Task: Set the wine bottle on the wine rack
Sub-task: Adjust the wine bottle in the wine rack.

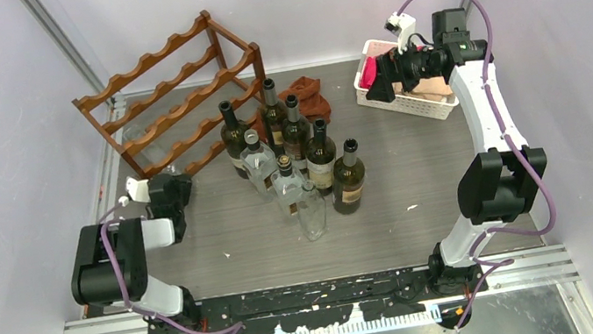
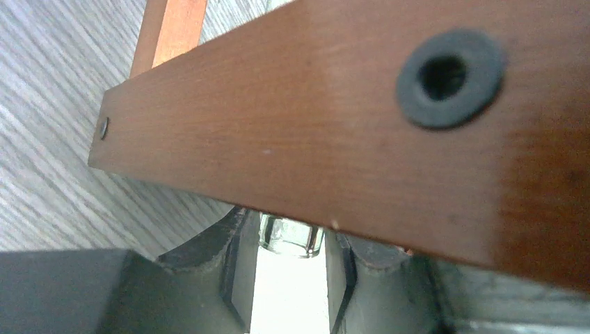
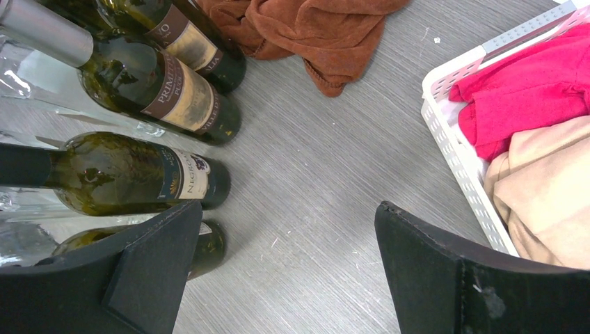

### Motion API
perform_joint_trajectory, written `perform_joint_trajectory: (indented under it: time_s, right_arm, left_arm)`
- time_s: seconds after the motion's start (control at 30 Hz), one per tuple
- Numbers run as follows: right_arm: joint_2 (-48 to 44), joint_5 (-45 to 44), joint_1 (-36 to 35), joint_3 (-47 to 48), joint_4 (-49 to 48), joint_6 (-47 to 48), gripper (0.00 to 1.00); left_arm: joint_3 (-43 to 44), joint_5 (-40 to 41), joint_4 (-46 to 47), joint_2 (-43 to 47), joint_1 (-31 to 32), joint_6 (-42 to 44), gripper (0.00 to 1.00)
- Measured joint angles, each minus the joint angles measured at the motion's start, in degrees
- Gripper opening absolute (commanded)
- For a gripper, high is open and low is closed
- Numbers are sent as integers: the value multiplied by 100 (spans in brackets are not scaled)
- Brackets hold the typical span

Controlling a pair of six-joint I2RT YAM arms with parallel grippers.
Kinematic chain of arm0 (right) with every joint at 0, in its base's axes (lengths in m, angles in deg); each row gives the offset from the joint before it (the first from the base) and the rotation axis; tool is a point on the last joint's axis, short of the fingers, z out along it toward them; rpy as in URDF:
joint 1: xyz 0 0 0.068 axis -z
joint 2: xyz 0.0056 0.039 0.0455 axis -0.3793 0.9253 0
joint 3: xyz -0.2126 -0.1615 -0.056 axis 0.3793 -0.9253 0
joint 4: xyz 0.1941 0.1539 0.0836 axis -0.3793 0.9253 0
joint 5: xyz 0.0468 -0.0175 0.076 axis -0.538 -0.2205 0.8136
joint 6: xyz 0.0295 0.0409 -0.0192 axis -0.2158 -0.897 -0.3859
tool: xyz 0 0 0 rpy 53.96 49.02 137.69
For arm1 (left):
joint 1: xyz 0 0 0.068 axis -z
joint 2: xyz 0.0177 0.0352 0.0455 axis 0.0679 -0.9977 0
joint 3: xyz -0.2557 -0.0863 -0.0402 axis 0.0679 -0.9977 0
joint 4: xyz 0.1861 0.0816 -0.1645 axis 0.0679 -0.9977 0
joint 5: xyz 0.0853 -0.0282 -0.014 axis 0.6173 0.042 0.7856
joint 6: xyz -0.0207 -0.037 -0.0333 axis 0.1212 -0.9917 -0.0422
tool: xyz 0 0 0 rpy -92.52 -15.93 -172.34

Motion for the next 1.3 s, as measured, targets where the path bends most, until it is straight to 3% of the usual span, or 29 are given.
perform_joint_trajectory:
  time_s: [0.1, 0.2, 0.33, 0.77, 0.93, 1.07, 1.17, 1.3]
  right_arm:
    - [0, 0, 0, 0, 0, 2, 100]
    - [0, 0, 7, 0, 4, 2, 100]
    - [0, 0, 11, 0, 31, 2, 100]
    - [0, 7, 33, 0, 39, 2, 100]
    - [0, 22, 35, 0, 39, 2, 100]
    - [0, 37, 35, 0, 37, 2, 100]
    - [0, 44, 35, 0, 42, 24, 100]
    - [0, 44, 35, 0, 46, 72, 100]
  left_arm:
    - [83, -120, -17, -66, -107, 46, 7]
    - [129, -208, -42, -87, -177, 76, 29]
    - [225, -271, -243, -57, -260, 125, 47]
    - [302, -219, -1633, 879, -387, 153, 69]
    - [297, -260, -2087, 1493, -387, 186, 70]
    - [282, -407, -2568, 2004, -387, 201, 65]
    - [256, -518, -3228, 2551, -387, 278, 55]
    - [378, -597, -4533, 3438, -389, 671, 52]
